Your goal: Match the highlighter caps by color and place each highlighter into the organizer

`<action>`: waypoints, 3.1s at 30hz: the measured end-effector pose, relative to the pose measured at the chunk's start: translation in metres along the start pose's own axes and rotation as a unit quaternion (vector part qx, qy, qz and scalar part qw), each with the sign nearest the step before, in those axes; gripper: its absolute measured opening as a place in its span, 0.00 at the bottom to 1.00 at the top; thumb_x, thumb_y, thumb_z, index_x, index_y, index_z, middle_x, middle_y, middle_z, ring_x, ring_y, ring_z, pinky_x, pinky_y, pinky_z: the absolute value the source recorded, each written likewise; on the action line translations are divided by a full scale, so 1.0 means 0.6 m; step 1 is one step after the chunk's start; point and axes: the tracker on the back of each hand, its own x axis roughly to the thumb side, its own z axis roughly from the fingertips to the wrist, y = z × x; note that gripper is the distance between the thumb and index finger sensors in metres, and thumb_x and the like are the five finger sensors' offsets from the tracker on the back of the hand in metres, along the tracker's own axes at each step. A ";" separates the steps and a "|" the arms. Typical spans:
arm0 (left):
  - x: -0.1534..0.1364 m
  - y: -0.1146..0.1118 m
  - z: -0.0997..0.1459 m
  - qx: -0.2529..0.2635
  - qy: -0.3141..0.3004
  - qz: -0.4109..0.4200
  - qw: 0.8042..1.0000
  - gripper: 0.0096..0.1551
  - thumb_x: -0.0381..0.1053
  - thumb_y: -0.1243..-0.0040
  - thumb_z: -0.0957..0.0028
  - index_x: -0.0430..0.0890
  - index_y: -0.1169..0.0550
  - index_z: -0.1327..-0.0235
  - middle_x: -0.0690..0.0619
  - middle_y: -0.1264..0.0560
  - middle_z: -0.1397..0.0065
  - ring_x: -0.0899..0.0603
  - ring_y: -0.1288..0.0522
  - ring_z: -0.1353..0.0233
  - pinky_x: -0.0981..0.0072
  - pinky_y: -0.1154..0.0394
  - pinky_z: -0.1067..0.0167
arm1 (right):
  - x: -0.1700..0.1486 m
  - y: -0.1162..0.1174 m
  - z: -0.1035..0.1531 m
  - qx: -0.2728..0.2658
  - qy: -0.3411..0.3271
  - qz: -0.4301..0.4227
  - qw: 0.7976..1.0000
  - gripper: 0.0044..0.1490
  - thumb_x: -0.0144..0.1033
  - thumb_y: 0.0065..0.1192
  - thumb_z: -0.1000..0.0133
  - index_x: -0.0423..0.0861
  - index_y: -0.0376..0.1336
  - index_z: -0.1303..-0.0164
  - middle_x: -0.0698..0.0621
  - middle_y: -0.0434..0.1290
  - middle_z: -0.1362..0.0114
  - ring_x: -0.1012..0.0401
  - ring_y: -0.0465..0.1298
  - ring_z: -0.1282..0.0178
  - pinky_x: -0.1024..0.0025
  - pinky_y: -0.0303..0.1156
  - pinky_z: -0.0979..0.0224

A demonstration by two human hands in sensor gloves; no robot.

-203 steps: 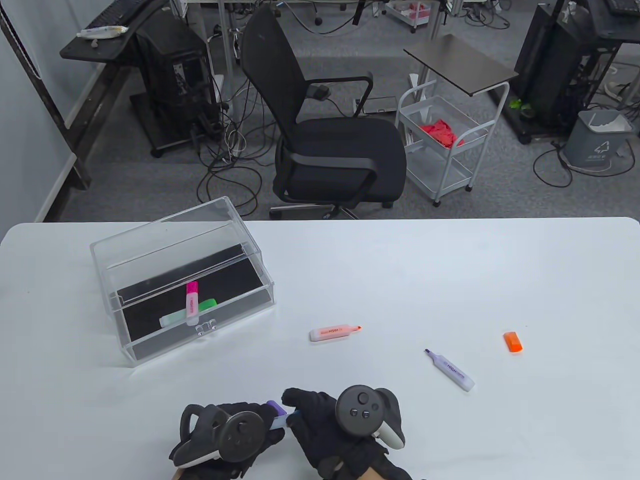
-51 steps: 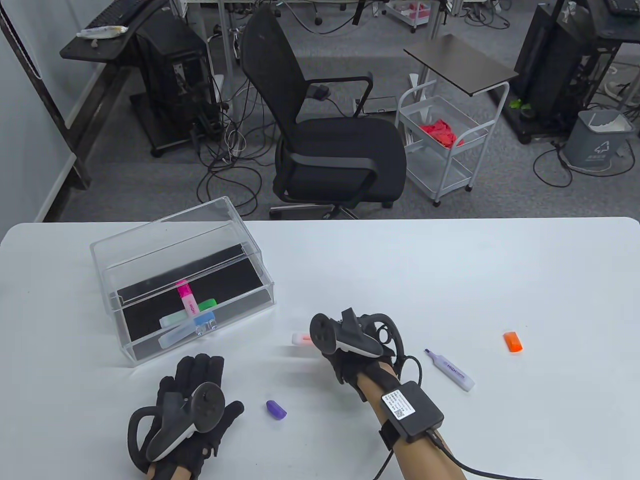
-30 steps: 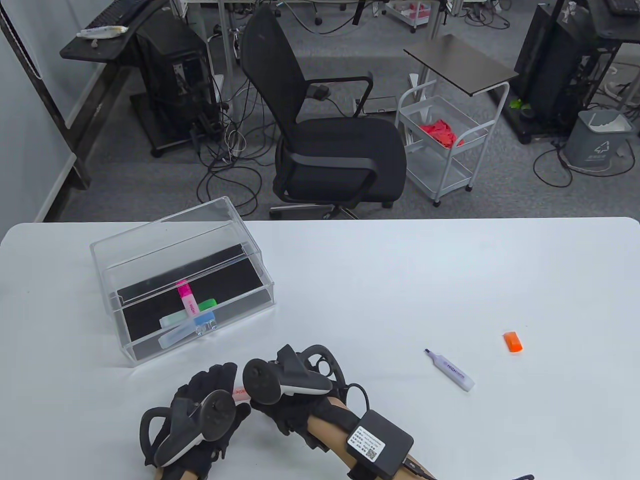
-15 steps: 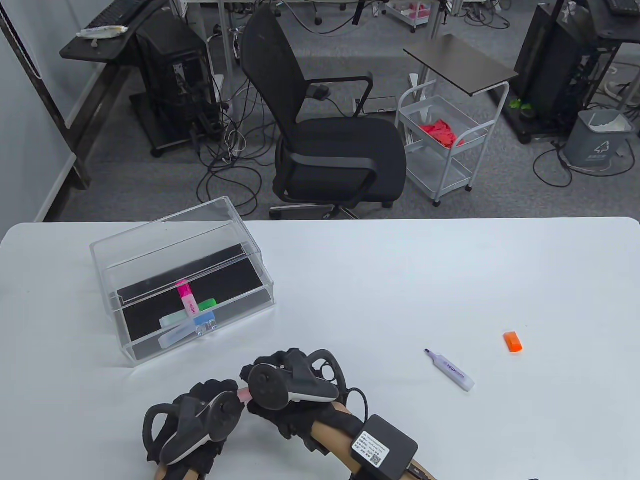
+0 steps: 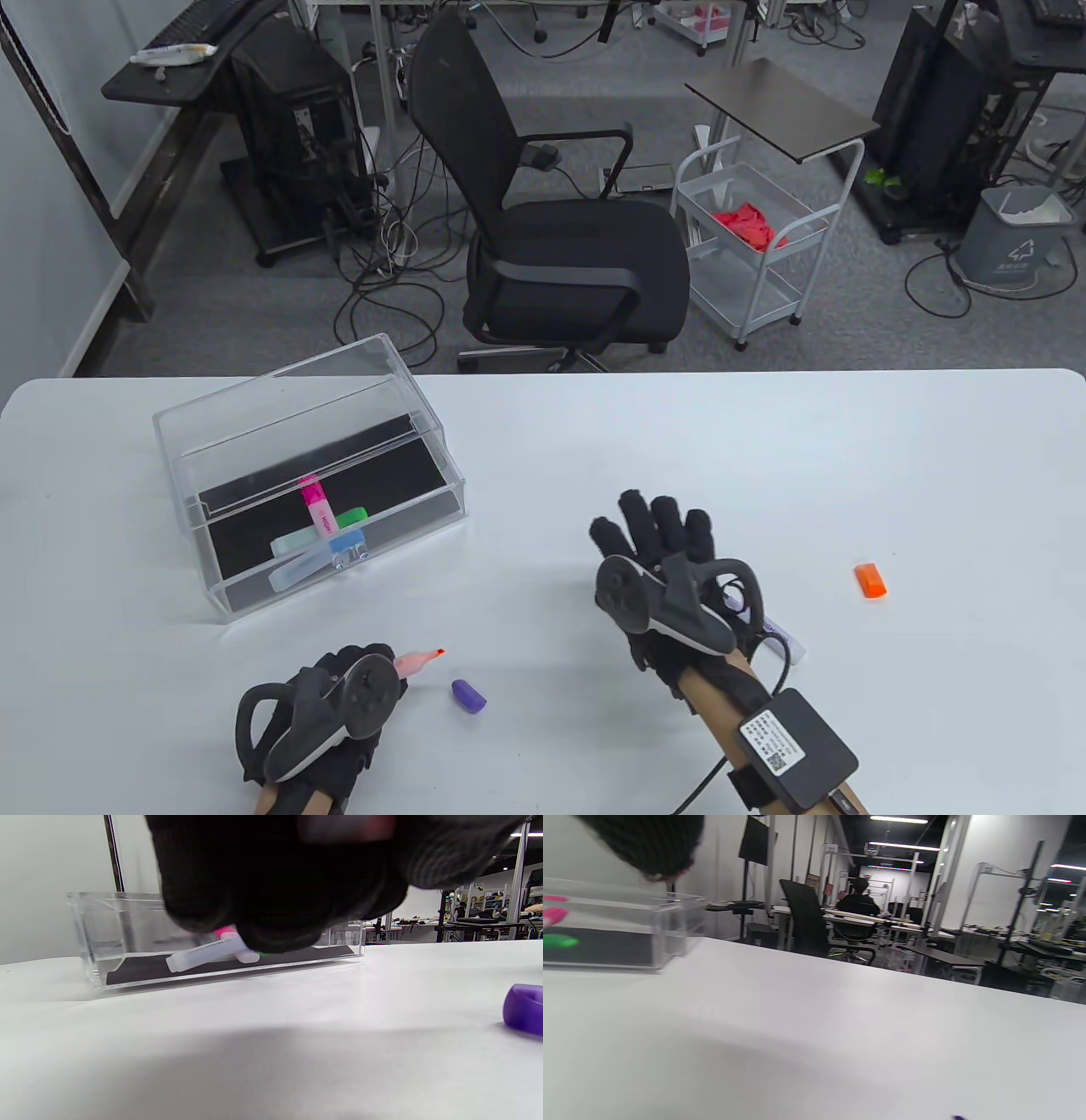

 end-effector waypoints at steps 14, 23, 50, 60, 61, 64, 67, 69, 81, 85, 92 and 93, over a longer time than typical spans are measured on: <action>-0.016 0.001 -0.001 0.000 0.017 0.001 1.000 0.29 0.68 0.47 0.52 0.59 0.27 0.40 0.64 0.21 0.50 0.53 0.14 0.56 0.62 0.16 0.52 | -0.305 0.057 0.008 0.047 0.313 -0.107 0.943 0.48 0.51 0.67 0.53 0.60 0.47 0.24 0.49 0.41 0.13 0.44 0.42 0.14 0.33 0.34 0.19; -0.021 0.001 -0.001 -0.003 0.024 0.001 1.000 0.29 0.68 0.47 0.52 0.59 0.27 0.40 0.65 0.21 0.50 0.53 0.14 0.56 0.62 0.16 0.52 | -0.391 0.154 0.025 0.121 0.428 -0.135 0.886 0.50 0.52 0.69 0.54 0.59 0.47 0.24 0.47 0.47 0.14 0.45 0.46 0.14 0.33 0.35 0.18; -0.020 0.000 -0.005 -0.018 0.035 -0.017 0.999 0.29 0.68 0.47 0.52 0.59 0.27 0.40 0.65 0.21 0.50 0.53 0.14 0.56 0.63 0.16 0.52 | -0.419 0.191 0.014 0.113 0.482 -0.110 0.862 0.33 0.43 0.70 0.53 0.52 0.64 0.36 0.43 0.68 0.26 0.47 0.68 0.24 0.38 0.57 0.22; -0.010 0.001 -0.007 -0.020 0.027 -0.021 0.999 0.29 0.69 0.48 0.52 0.60 0.27 0.39 0.65 0.21 0.49 0.53 0.14 0.55 0.63 0.16 0.51 | -0.365 0.131 0.020 0.084 0.388 -0.138 0.907 0.34 0.44 0.62 0.51 0.49 0.61 0.34 0.42 0.74 0.33 0.48 0.75 0.35 0.38 0.65 0.30; -0.011 0.002 -0.006 -0.019 0.027 -0.018 0.999 0.29 0.69 0.48 0.51 0.60 0.27 0.39 0.65 0.21 0.49 0.53 0.14 0.55 0.63 0.16 0.51 | -0.354 0.125 0.020 0.088 0.377 -0.143 0.911 0.34 0.44 0.61 0.51 0.49 0.61 0.33 0.42 0.74 0.32 0.47 0.75 0.34 0.38 0.65 0.30; -0.013 0.004 -0.002 -0.016 0.028 -0.009 0.999 0.29 0.68 0.48 0.52 0.60 0.27 0.39 0.65 0.21 0.49 0.53 0.14 0.55 0.63 0.16 0.51 | -0.325 0.108 0.022 0.086 0.353 -0.161 0.918 0.34 0.44 0.59 0.50 0.49 0.59 0.33 0.40 0.73 0.32 0.46 0.76 0.34 0.36 0.67 0.32; -0.015 0.003 -0.002 -0.015 0.028 -0.007 0.999 0.29 0.68 0.47 0.52 0.59 0.27 0.39 0.65 0.21 0.49 0.53 0.14 0.56 0.63 0.16 0.52 | -0.293 0.095 0.026 0.096 0.325 -0.169 0.925 0.34 0.45 0.58 0.50 0.51 0.58 0.32 0.41 0.73 0.32 0.45 0.77 0.35 0.36 0.67 0.32; -0.014 0.003 -0.003 -0.016 0.026 -0.008 0.999 0.29 0.68 0.47 0.52 0.60 0.27 0.39 0.65 0.21 0.49 0.53 0.14 0.56 0.63 0.16 0.52 | -0.273 0.088 0.030 0.093 0.309 -0.172 0.931 0.34 0.45 0.58 0.49 0.51 0.58 0.32 0.42 0.72 0.32 0.46 0.76 0.35 0.36 0.67 0.32; -0.005 -0.005 -0.009 -0.028 0.009 -0.011 0.999 0.29 0.69 0.48 0.51 0.60 0.27 0.39 0.65 0.21 0.49 0.53 0.14 0.56 0.63 0.16 0.52 | -0.138 0.067 0.067 0.096 0.201 -0.244 0.944 0.33 0.46 0.58 0.49 0.55 0.60 0.31 0.44 0.70 0.33 0.48 0.73 0.35 0.39 0.64 0.30; 0.002 -0.004 -0.009 -0.028 0.001 -0.007 1.000 0.28 0.68 0.48 0.51 0.60 0.27 0.39 0.65 0.21 0.49 0.53 0.15 0.56 0.63 0.16 0.52 | -0.090 0.068 0.077 0.097 0.174 -0.267 0.943 0.33 0.46 0.58 0.49 0.54 0.60 0.31 0.44 0.69 0.34 0.48 0.73 0.36 0.39 0.64 0.31; 0.012 -0.004 -0.010 -0.034 -0.012 -0.002 0.999 0.28 0.68 0.47 0.51 0.60 0.27 0.39 0.65 0.21 0.49 0.54 0.15 0.57 0.64 0.16 0.53 | -0.007 0.076 0.089 0.111 0.132 -0.302 0.938 0.32 0.46 0.57 0.49 0.53 0.61 0.31 0.44 0.69 0.34 0.48 0.73 0.36 0.40 0.65 0.31; 0.012 -0.004 -0.010 -0.035 -0.014 0.001 0.999 0.28 0.68 0.47 0.51 0.60 0.27 0.39 0.65 0.21 0.49 0.54 0.15 0.57 0.64 0.16 0.53 | 0.005 0.077 0.091 0.110 0.128 -0.309 0.936 0.32 0.46 0.56 0.48 0.53 0.61 0.31 0.44 0.69 0.34 0.48 0.73 0.36 0.40 0.65 0.32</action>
